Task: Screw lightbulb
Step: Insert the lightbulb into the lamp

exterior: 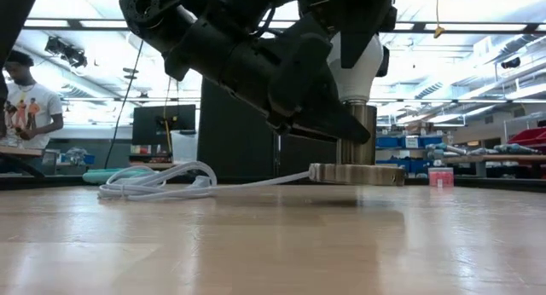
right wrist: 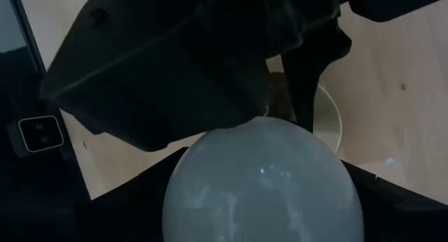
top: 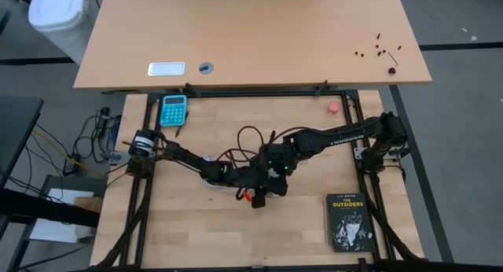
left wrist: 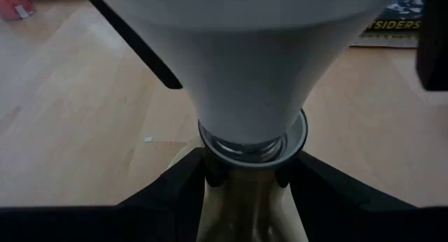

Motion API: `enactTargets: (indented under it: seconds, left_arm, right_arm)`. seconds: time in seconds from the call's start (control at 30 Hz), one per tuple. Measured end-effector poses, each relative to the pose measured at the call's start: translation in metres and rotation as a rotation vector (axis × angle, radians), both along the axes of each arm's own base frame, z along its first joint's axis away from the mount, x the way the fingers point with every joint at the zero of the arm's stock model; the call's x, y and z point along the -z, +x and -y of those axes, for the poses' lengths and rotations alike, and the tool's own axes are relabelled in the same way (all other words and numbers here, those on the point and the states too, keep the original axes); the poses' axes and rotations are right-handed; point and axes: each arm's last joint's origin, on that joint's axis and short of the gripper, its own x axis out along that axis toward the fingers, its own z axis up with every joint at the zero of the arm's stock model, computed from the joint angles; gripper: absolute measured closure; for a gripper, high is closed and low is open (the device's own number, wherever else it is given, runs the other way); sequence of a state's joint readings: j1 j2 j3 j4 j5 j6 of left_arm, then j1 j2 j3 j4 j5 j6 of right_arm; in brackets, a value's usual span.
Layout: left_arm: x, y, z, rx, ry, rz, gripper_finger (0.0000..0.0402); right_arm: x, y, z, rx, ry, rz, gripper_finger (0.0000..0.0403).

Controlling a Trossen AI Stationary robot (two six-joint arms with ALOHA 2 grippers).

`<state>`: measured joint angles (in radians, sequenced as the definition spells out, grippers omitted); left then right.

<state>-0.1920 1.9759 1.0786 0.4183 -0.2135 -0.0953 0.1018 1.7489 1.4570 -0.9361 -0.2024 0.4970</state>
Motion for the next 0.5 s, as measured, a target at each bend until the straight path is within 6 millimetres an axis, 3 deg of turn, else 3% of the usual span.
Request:
enactTargets:
  seconds: [0.5]
  left_arm:
    - [-0.0046,0.0000,0.0000,0.002,-0.022,0.017,0.0208]
  right_arm:
    - [0.0005,-0.0021,-0.0023,0.029,-0.014,-0.025,0.0125]
